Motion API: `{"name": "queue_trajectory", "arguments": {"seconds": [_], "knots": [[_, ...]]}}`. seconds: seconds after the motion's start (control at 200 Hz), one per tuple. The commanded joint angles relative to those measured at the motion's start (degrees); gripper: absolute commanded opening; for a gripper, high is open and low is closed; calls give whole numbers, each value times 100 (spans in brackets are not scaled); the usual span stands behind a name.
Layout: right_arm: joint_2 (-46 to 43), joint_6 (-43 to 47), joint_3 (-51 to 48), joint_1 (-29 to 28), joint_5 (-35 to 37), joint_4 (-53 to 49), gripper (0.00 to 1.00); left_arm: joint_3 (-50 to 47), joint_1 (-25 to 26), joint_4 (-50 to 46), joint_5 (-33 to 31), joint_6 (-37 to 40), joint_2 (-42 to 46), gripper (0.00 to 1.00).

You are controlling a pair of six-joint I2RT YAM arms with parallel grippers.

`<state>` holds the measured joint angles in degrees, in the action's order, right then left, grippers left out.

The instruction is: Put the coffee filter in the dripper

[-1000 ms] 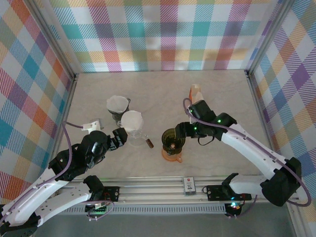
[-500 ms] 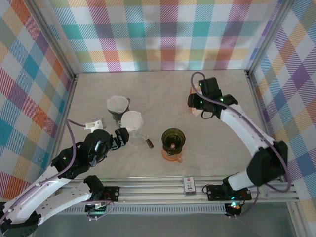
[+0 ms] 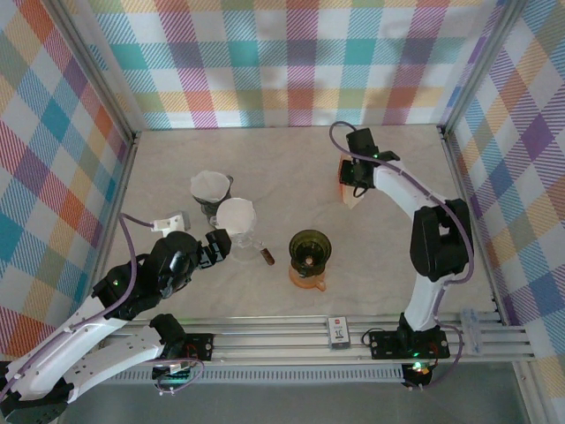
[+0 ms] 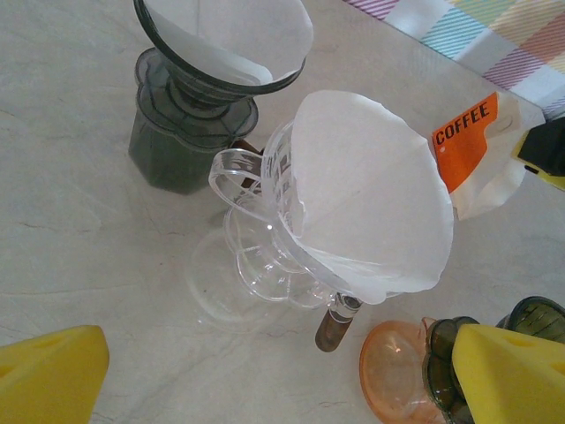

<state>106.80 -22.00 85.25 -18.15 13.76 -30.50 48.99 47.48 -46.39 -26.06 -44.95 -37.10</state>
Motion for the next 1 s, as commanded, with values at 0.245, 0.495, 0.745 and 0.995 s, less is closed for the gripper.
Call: {"name": "queue_trajectory", "arguments": {"seconds": [0.245,0.495,0.745,0.995], "knots": [[445,-149,324,54,189,25,31,155,-59,-1,-126,135,63,100],[486,-112,319,50,139,-6,11,156,-63,-34,-154,131,78,100],[-206,-85,-266,-10,-33,220,0,177,-58,-45,-134,140,107,100],[-1614,57,-1138,-273,-154,315,0,162,-61,-10,-164,169,107,100]]}}
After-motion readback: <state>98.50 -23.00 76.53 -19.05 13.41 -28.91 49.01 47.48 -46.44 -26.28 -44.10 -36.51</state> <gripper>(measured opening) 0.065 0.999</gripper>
